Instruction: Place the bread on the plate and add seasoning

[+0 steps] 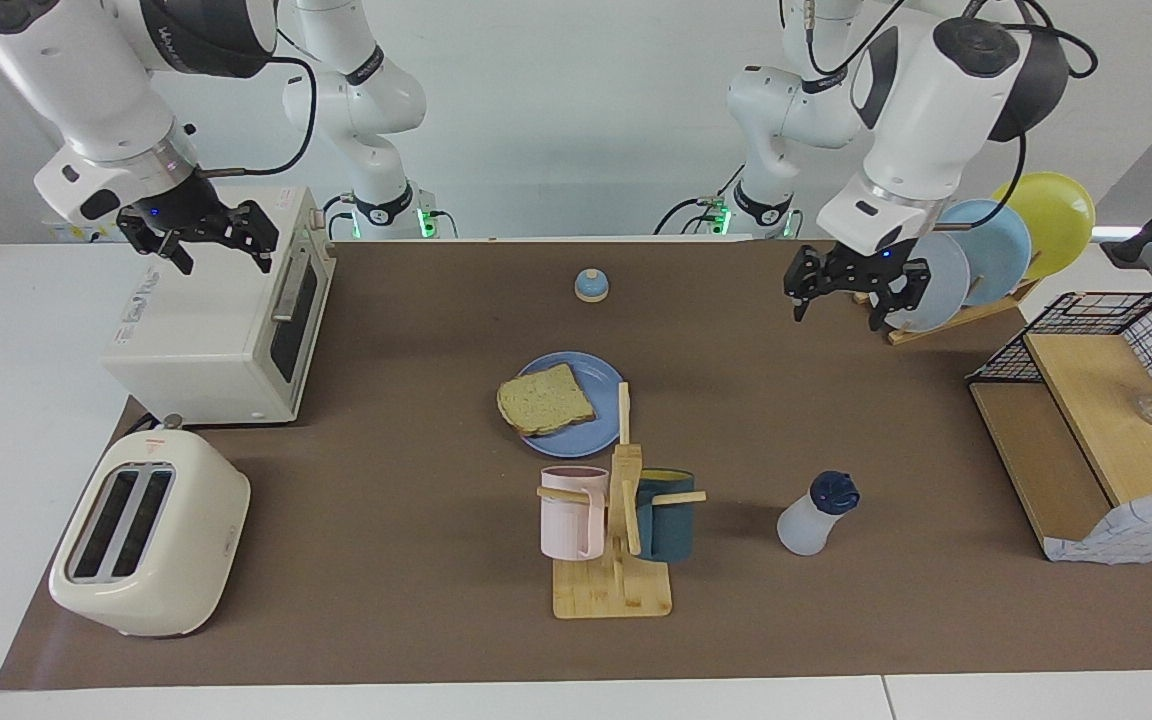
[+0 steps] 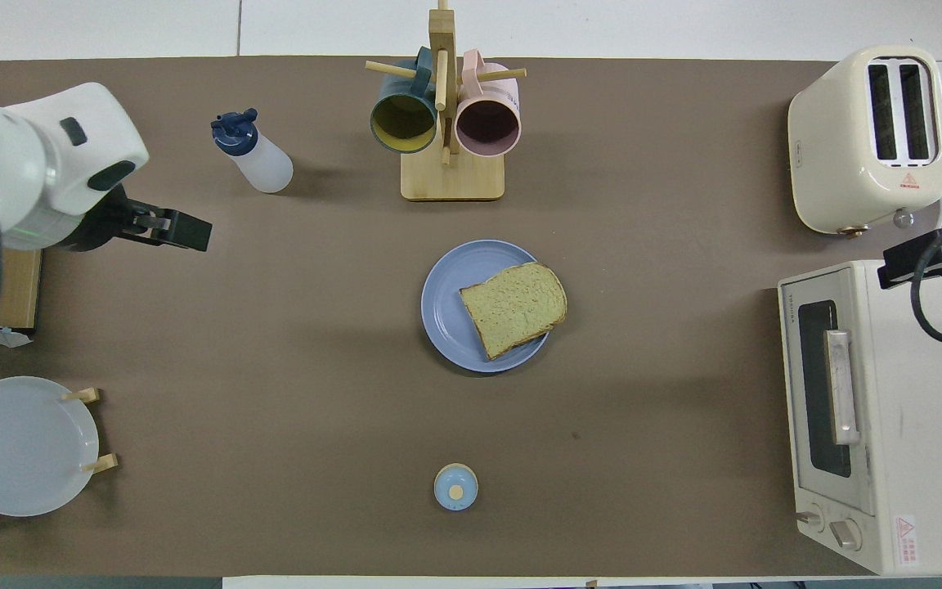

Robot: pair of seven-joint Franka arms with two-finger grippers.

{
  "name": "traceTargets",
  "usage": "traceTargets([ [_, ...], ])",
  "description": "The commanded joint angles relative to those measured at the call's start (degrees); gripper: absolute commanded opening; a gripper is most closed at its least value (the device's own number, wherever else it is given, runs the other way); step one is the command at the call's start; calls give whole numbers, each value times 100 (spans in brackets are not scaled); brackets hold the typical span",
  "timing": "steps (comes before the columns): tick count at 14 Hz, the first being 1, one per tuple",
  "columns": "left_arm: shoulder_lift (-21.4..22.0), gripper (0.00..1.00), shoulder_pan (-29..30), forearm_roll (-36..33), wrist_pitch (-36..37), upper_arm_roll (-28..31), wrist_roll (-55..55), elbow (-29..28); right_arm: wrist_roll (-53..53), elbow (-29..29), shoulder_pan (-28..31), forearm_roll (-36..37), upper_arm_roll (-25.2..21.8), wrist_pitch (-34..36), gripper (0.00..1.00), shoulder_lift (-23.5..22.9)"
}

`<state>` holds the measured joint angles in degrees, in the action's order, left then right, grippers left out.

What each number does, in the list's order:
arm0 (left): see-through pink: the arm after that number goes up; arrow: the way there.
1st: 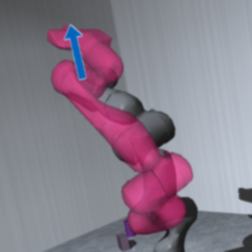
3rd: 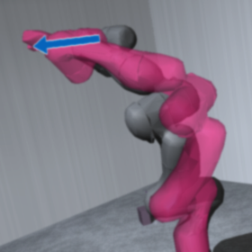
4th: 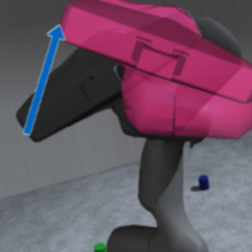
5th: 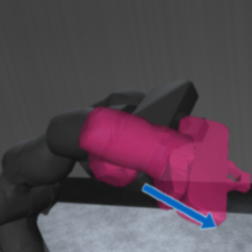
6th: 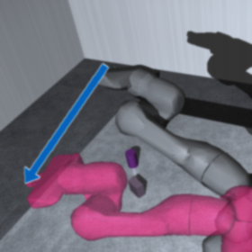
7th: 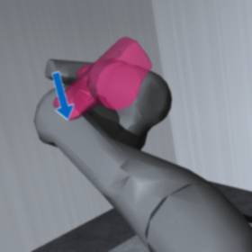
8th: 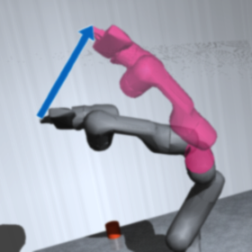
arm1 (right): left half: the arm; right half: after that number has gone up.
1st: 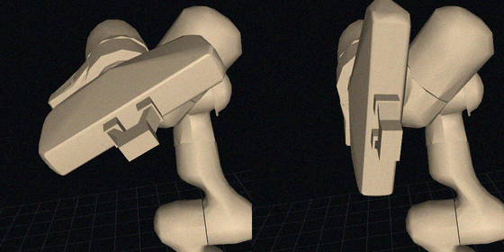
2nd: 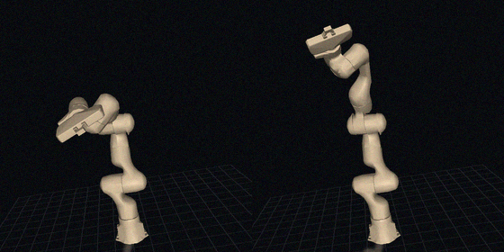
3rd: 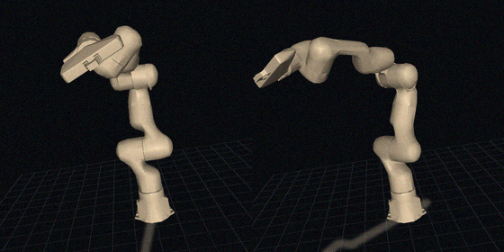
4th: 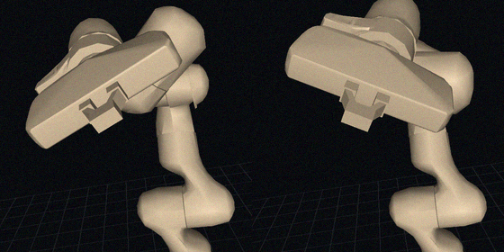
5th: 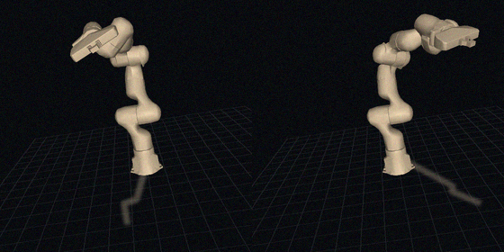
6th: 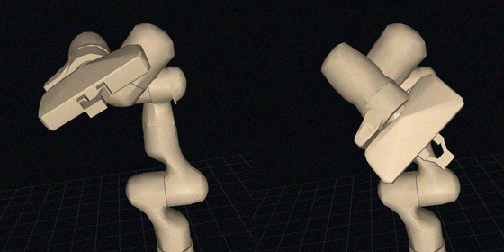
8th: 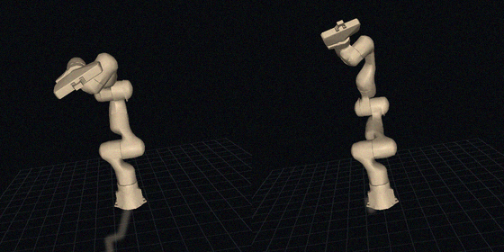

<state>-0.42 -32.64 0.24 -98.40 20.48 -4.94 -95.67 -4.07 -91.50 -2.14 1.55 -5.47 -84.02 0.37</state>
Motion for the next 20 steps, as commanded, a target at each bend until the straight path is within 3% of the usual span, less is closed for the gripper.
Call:
traceTargets([
  [1, 269, 100, 555, 117, 522, -8, -831, 22, -103, -79, 20, 20, 11, 8, 100, 86],
  [10, 437, 100, 934, -50, 523, -70, -860, -31, -103, -79, 20, 20, 11, 17, 100, 86],
  [11, 429, 100, 1213, -50, 576, -192, -868, -31, -103, -79, 20, 20, 11, 17, 100, 86],
  [14, 350, 100, 2854, -50, 673, -1830, -825, 22, -103, -79, 20, 20, 11, 17, 100, 86],
  [15, 332, 100, 3129, -33, 734, -2150, -668, 22, -103, -79, 20, 20, 11, 17, 100, 86],
  [20, 305, 100, 3281, -15, 1628, -2303, -236, 698, -103, -79, 20, 20, 11, 17, 100, 86],
])
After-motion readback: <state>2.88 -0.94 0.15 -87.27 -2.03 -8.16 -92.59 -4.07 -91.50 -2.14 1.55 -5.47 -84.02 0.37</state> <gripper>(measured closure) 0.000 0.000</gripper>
